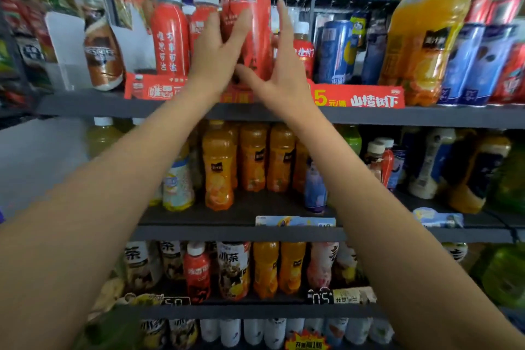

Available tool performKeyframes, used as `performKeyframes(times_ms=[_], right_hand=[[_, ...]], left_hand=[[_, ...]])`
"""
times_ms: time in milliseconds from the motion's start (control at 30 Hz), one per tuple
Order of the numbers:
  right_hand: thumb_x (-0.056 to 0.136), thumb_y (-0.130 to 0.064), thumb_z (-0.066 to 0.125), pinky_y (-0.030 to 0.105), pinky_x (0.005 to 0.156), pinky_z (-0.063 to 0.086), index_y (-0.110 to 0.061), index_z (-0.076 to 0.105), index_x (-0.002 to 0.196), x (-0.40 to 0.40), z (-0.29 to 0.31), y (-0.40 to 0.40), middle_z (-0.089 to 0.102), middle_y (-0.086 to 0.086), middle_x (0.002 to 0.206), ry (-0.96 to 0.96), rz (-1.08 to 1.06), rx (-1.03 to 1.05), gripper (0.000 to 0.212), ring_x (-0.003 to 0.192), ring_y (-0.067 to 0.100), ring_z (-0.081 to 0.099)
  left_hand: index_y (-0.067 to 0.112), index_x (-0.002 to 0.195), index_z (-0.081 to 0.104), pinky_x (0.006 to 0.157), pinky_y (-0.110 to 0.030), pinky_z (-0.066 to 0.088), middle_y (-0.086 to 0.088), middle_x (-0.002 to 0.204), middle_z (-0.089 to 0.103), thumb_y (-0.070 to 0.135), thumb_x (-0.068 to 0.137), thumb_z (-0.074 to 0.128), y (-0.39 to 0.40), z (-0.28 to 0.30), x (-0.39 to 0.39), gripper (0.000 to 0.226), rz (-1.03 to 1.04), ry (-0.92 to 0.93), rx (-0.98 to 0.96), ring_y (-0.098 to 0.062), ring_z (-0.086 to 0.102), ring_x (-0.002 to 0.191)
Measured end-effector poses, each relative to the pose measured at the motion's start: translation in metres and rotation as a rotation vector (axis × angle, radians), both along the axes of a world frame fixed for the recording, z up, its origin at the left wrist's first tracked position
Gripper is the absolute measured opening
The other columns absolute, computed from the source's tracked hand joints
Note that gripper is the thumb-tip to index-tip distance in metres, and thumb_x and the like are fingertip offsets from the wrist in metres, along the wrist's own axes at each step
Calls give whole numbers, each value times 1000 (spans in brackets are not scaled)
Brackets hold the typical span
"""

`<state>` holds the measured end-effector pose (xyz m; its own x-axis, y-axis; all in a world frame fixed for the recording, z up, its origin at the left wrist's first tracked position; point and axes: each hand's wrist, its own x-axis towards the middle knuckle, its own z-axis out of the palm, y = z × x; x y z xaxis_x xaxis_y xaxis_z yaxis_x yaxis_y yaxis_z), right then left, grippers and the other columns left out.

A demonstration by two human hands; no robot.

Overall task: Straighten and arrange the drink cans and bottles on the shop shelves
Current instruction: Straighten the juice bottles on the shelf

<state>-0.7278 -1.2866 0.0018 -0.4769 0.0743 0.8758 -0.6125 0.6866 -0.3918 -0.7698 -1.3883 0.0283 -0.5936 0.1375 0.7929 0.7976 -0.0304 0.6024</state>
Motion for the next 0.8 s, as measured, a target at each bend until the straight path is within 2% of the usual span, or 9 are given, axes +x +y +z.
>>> performKeyframes(times_ms=[100,133,200,300,400,500,633,700,800], right_hand=[[73,-16,71,16,87,29,6,1,145,-18,33,7,43,25,127,-67,-189,8,103,119,34,45],[75,-14,71,16,84,28,4,-1,146,-24,39,11,38,24,129,-136,-242,11,103,121,34,41],[75,-15,73,21,94,30,0,0,146,-35,43,18,30,22,135,-293,-305,11,103,125,34,37],[74,-20,74,26,94,38,-5,14,142,-52,40,21,27,19,138,-453,-363,27,92,123,32,40],[74,-31,74,27,92,45,-4,26,138,-62,44,17,34,16,137,-587,-346,-10,84,119,29,46],[74,-35,71,33,96,47,-9,47,121,-65,48,9,49,10,126,-601,-329,6,59,118,29,51],[81,-38,67,28,96,43,-2,15,139,-66,39,5,25,18,140,-487,-376,-42,86,125,30,40],[83,-31,67,25,94,43,-3,13,138,-64,33,0,16,20,140,-475,-379,-51,82,122,30,42],[85,-32,65,27,95,41,-3,18,138,-58,31,-9,18,18,140,-505,-423,-39,77,123,29,37]], left_hand=[[7,119,55,74,-8,42,5,100,57,28,96,47,-2,28,-20,32,219,73,-208,-1,55,87],[7,118,56,76,-10,42,2,102,59,24,95,47,-2,30,-25,30,289,101,-230,-5,56,92],[7,114,58,87,-21,44,-5,105,62,16,91,47,-3,18,-33,27,377,142,-233,-16,58,98],[9,108,59,95,-40,44,-7,111,61,12,83,46,-1,-13,-42,28,464,189,-280,-23,56,104],[12,113,56,100,-38,37,-6,120,56,14,88,47,3,-28,-45,27,608,190,-369,-24,49,113],[12,117,54,101,-37,35,-6,122,55,15,90,46,7,-33,-43,28,646,193,-360,-23,47,116],[10,115,53,102,-37,37,-5,118,58,15,91,45,8,-41,-42,26,612,193,-284,-21,53,110],[9,113,55,102,-40,38,-6,116,60,13,90,44,7,-44,-41,26,589,192,-262,-21,55,108],[10,115,55,104,-40,35,-6,119,58,11,89,42,4,-41,-34,29,593,167,-287,-23,52,112]])
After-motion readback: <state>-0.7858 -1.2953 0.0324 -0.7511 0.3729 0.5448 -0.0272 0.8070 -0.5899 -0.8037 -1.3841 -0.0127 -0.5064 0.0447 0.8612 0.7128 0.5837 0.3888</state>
